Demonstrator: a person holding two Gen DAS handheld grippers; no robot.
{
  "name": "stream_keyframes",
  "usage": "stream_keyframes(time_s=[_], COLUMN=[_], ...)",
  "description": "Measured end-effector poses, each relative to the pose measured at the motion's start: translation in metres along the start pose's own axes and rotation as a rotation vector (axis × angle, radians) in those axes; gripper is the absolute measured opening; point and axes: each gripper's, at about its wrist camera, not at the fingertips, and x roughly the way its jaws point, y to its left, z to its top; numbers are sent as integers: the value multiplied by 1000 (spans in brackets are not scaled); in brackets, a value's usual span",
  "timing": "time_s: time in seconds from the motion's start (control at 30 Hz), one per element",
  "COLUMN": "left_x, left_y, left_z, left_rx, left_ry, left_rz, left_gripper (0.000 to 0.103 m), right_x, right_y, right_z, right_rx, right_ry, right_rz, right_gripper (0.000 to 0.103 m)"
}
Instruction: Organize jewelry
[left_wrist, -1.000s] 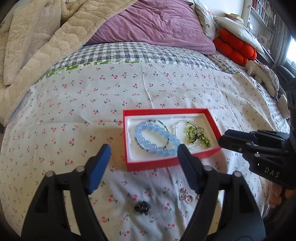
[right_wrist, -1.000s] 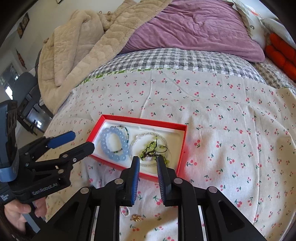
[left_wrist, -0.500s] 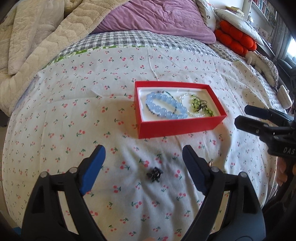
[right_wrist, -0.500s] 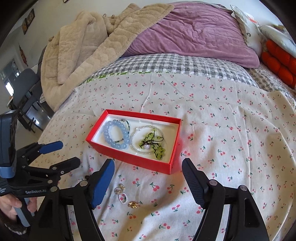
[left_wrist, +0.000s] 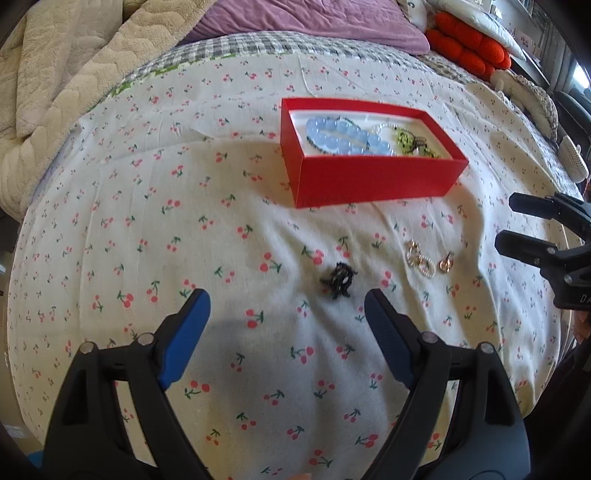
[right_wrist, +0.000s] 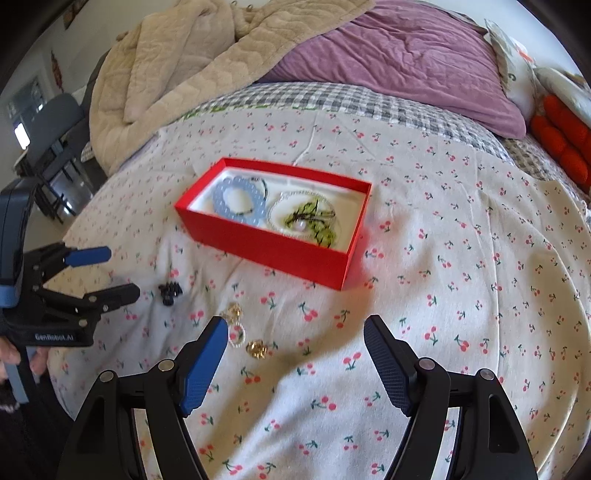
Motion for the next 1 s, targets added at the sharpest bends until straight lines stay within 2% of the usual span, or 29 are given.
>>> stream_keyframes(time_s=[0.37,0.5,0.67,0.77,0.9,1.0], left_x=[11,15,21,29,37,39], left_y=[-5,-11,-23,-27,-28,-26], left_z=[-16,-17,-14,-12,-10,-8], left_rx=[34,56,99,115,151,146], left_ry=[5,-6,-57,-68,-78,-83], left_rz=[-31,-72,-134,-158,-148,-155], left_gripper=[85,86,85,77,65,58], right_x=[8,16,33,39,48,53], right_y=[6,9,21,28,34,32], right_z=[-22,-25,-29,-32,-36,-36], right_rx=[-79,-97,-175,-215,-269,-259], right_ry=[11,11,32,20,15,29], right_rz=[-42,-7,56,90,113,129], right_gripper=[77,77,77,77,76,65])
